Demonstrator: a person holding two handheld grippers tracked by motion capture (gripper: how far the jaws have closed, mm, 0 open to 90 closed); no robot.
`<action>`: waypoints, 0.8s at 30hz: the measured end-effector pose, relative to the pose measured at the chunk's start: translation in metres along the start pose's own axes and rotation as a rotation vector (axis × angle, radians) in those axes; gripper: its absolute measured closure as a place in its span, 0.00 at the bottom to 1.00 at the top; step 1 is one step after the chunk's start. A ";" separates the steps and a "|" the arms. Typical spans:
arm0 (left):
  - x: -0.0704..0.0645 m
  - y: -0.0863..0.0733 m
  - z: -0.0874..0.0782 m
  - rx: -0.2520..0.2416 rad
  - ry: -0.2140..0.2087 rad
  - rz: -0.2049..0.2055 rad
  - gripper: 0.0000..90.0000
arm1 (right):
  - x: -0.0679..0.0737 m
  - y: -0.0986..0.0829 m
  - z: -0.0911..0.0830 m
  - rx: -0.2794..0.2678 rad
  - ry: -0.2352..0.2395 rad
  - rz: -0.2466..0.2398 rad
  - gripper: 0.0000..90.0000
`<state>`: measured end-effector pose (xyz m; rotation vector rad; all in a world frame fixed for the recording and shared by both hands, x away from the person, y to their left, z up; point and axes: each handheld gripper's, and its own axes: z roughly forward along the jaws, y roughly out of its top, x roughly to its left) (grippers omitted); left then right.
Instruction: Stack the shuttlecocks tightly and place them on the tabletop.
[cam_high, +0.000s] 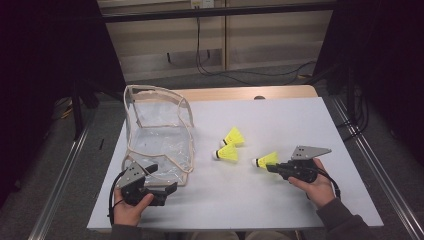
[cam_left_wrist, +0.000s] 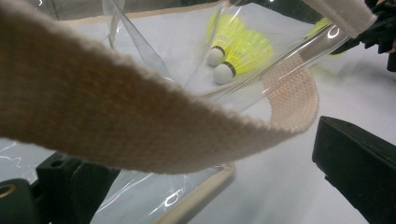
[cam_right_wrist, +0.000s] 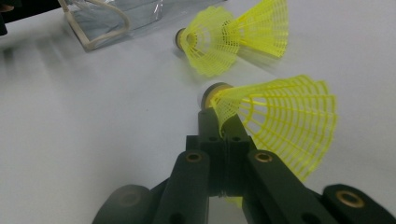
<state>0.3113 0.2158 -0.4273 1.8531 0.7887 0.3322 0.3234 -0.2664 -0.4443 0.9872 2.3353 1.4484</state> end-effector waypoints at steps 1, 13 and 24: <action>0.000 0.000 0.000 0.001 0.000 0.001 0.03 | 0.000 0.000 0.000 -0.002 0.000 0.001 1.00; 0.000 0.000 0.000 -0.001 0.000 0.001 0.03 | -0.001 0.002 -0.001 -0.008 -0.003 0.008 1.00; -0.001 0.000 0.000 -0.007 0.004 -0.004 0.03 | -0.005 0.007 -0.001 -0.033 -0.009 0.020 1.00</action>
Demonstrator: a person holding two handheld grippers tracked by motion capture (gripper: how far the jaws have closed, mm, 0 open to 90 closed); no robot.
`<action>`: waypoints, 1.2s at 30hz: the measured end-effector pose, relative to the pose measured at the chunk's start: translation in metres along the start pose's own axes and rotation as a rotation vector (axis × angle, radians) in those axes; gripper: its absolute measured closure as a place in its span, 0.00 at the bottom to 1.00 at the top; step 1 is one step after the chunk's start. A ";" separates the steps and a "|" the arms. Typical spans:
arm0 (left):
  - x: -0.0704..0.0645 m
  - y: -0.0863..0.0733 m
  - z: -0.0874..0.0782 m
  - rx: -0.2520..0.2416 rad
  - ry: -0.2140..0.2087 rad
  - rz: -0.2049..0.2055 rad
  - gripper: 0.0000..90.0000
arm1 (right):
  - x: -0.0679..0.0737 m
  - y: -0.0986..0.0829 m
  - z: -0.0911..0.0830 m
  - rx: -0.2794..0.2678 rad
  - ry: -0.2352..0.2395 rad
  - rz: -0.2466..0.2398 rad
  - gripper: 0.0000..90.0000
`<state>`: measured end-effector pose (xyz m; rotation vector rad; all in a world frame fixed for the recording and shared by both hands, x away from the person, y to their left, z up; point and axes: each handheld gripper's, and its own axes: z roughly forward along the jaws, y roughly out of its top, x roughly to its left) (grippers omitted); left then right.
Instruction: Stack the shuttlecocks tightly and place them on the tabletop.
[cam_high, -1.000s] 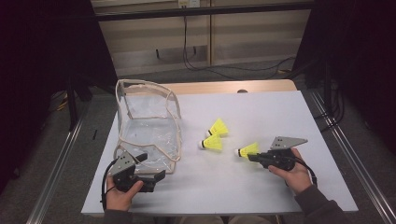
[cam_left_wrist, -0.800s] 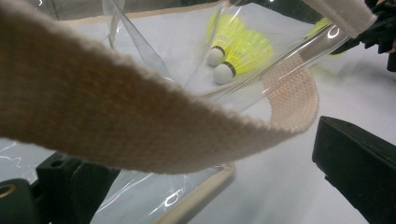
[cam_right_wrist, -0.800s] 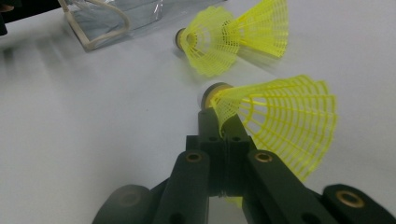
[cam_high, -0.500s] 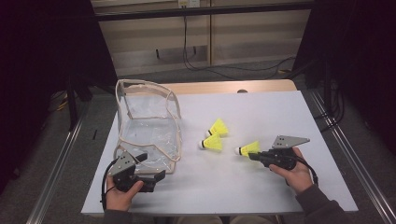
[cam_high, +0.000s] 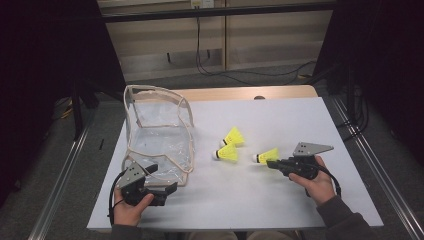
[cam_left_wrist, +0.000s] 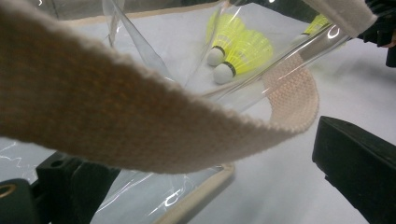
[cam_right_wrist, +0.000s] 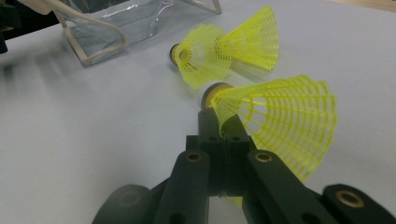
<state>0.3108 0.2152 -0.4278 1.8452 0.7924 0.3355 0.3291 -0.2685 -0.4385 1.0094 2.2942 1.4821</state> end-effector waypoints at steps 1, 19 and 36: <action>0.000 0.000 0.000 0.001 0.000 0.000 0.03 | 0.000 0.000 0.000 -0.001 -0.003 0.003 1.00; 0.000 0.000 0.001 0.004 -0.001 0.002 0.03 | 0.001 0.004 0.001 -0.001 -0.008 -0.010 1.00; 0.000 0.000 0.001 0.003 -0.005 0.002 0.03 | 0.000 0.009 0.006 -0.002 -0.015 -0.008 1.00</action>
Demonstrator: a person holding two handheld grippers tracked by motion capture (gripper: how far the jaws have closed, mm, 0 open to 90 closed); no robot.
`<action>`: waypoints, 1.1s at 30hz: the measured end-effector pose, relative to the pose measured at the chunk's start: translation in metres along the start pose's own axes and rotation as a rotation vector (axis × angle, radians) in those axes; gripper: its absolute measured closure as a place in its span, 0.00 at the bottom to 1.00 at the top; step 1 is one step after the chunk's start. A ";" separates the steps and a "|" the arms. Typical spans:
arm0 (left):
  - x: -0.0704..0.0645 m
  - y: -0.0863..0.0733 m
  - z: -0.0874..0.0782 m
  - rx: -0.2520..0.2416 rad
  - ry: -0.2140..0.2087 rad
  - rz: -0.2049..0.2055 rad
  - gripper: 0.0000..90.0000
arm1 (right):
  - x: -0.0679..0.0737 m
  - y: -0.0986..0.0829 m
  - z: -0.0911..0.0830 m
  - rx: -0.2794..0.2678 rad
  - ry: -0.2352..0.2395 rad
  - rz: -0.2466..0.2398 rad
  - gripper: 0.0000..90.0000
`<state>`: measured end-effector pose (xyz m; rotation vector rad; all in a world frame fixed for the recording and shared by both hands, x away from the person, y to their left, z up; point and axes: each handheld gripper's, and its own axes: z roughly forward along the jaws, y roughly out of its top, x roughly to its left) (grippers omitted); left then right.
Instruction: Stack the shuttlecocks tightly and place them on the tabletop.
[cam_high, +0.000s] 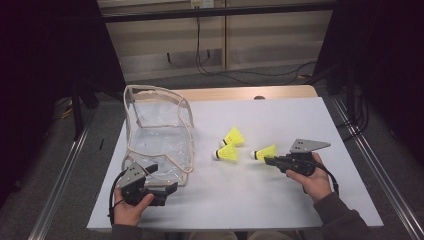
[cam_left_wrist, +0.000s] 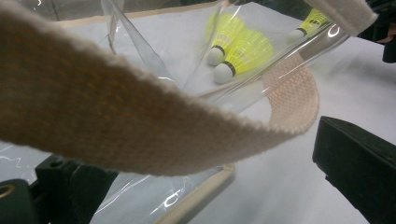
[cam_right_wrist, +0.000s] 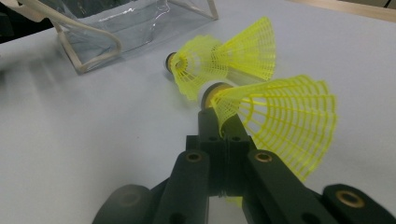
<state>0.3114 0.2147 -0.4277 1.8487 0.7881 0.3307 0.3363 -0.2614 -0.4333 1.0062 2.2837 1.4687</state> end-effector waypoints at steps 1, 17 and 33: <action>0.000 0.000 0.000 0.000 -0.001 -0.001 0.03 | 0.000 0.000 0.000 0.000 -0.001 -0.001 1.00; 0.000 0.000 0.000 -0.002 0.000 -0.003 0.03 | 0.001 0.005 0.008 -0.005 0.001 0.006 1.00; 0.000 0.000 0.000 0.000 -0.001 -0.001 0.03 | 0.002 0.005 0.008 -0.004 -0.006 0.006 1.00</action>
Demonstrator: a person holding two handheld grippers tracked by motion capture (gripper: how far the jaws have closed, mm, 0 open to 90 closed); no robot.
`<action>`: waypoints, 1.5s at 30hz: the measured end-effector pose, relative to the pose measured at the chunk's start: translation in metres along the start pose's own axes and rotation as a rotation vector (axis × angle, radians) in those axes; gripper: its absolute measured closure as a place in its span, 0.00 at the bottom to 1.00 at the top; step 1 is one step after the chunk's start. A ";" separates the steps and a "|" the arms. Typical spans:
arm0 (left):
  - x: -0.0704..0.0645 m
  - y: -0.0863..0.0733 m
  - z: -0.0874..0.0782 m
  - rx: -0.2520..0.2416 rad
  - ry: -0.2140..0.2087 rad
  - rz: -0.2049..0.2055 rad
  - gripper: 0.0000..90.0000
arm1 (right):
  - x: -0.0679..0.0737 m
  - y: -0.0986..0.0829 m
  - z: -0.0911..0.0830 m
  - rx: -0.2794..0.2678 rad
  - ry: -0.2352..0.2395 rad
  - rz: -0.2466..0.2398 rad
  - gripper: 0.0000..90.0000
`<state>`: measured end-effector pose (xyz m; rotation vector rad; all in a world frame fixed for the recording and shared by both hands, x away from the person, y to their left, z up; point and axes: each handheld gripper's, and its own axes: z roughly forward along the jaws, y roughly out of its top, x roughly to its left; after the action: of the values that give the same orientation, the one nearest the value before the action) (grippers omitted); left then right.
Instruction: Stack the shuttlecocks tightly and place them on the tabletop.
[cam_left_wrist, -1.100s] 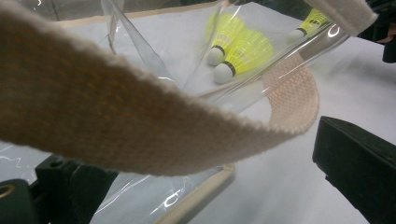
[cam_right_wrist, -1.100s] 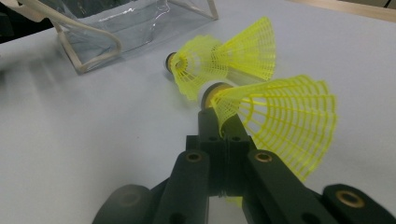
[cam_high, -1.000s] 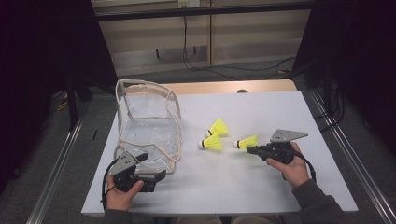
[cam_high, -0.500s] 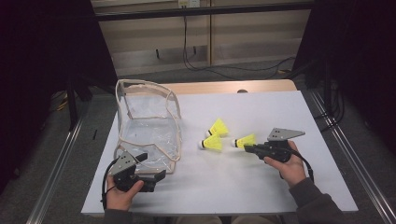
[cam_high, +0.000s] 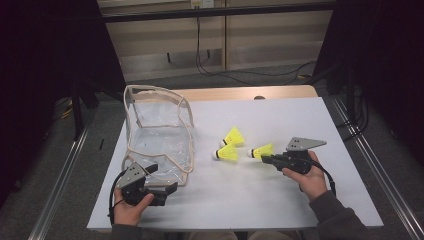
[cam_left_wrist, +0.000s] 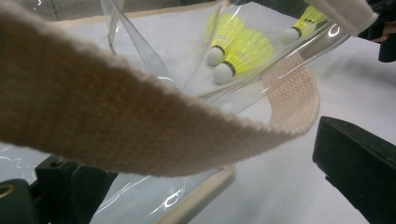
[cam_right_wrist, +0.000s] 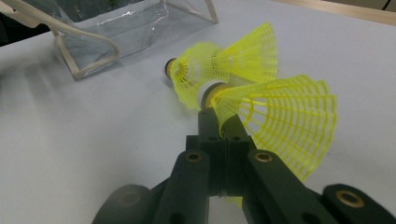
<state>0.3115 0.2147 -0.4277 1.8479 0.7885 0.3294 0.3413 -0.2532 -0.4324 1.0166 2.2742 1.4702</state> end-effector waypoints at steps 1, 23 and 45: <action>0.000 0.000 0.000 0.000 0.001 0.001 0.03 | 0.000 0.000 0.000 -0.002 0.001 0.001 1.00; 0.001 0.000 0.000 0.000 0.001 0.001 0.03 | 0.001 0.004 0.007 -0.010 -0.002 0.008 1.00; 0.001 0.000 0.000 0.001 0.001 0.001 0.03 | 0.001 0.006 0.018 0.001 0.003 0.018 1.00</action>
<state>0.3123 0.2149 -0.4276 1.8490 0.7886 0.3301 0.3530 -0.2384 -0.4355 1.0387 2.2739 1.4781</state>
